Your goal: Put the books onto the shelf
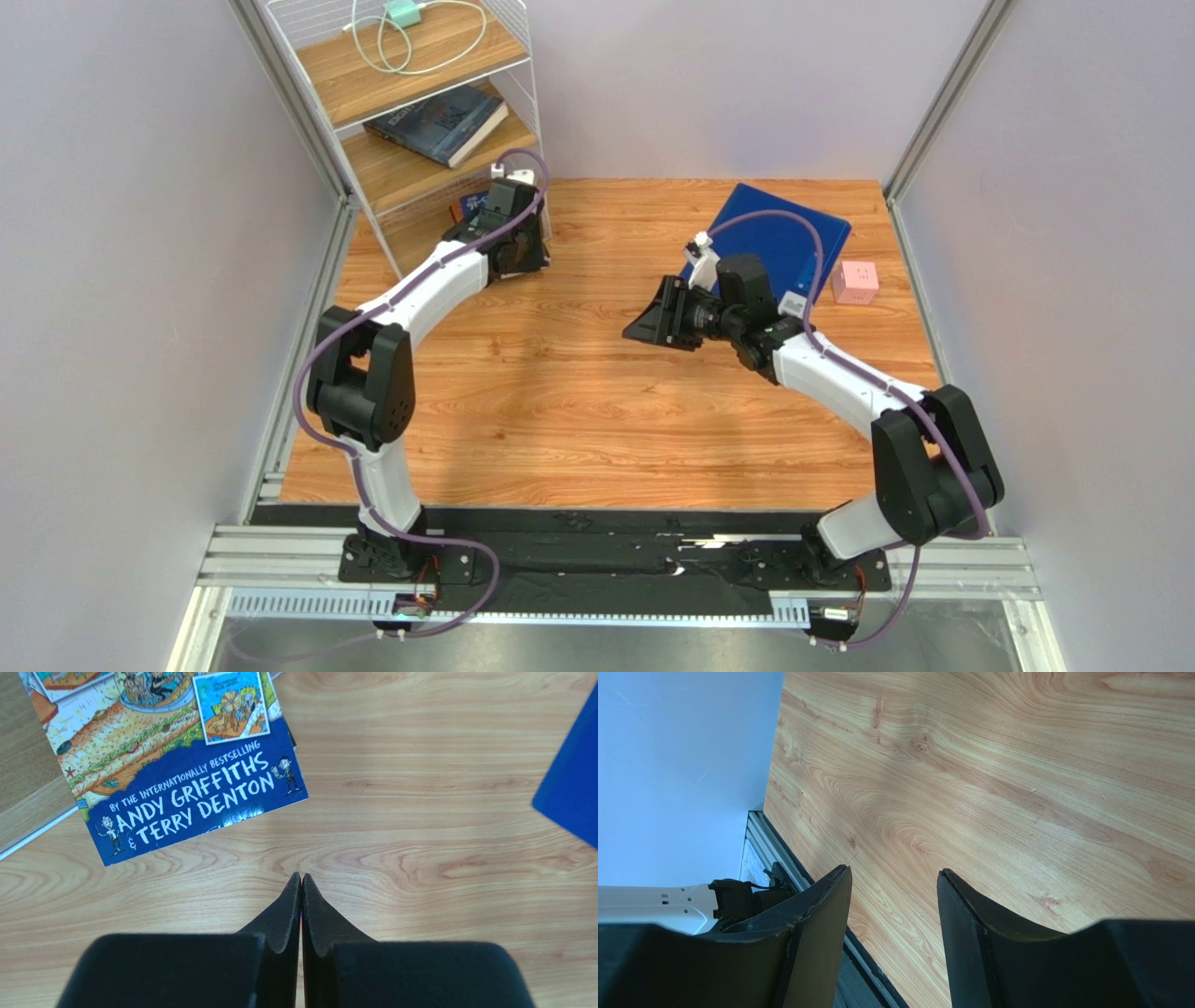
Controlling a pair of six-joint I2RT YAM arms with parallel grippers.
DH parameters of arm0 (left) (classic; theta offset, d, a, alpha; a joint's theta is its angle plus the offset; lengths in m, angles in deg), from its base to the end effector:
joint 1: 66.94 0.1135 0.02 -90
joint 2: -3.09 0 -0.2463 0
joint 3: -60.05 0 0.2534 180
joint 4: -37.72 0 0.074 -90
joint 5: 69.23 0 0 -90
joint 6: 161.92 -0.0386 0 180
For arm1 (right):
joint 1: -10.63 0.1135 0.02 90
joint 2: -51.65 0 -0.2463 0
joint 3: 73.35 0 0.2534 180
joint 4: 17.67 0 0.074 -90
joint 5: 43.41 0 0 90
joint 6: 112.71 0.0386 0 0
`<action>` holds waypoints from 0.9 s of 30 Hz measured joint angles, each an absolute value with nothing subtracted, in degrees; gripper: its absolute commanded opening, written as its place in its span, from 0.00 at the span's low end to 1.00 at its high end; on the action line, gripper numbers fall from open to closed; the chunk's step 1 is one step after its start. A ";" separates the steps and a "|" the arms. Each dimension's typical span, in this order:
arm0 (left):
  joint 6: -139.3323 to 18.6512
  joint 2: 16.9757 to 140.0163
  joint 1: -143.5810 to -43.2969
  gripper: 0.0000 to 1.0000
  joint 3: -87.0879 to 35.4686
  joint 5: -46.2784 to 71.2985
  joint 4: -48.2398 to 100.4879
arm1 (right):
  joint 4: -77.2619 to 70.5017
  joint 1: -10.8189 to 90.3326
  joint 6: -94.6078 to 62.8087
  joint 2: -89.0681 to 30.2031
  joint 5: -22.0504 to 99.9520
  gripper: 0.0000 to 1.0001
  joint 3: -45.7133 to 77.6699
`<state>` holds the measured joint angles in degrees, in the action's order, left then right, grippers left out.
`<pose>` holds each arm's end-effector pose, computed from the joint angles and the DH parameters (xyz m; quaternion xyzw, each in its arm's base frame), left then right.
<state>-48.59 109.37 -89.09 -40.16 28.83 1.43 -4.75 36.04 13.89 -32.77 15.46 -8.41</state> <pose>0.3947 -0.1548 0.2475 -0.0378 0.9122 -0.0964 0.3964 0.2853 0.1576 0.2168 -0.0464 0.8528 0.4406 0.2767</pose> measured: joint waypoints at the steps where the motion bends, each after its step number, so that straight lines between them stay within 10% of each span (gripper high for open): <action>1: -48.94 109.83 -89.11 0.00 -40.18 28.85 1.15 | -4.73 36.04 13.89 -32.75 15.46 0.53 -8.41; 27: -66.16 136.60 -96.46 0.00 -66.00 53.24 -20.88 | -5.34 36.04 13.95 -32.73 15.43 0.53 -9.22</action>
<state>-66.16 136.60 -96.46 -66.00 53.24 -20.88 -5.34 36.04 13.95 -32.73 15.43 -9.22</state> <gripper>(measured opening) 0.000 0.530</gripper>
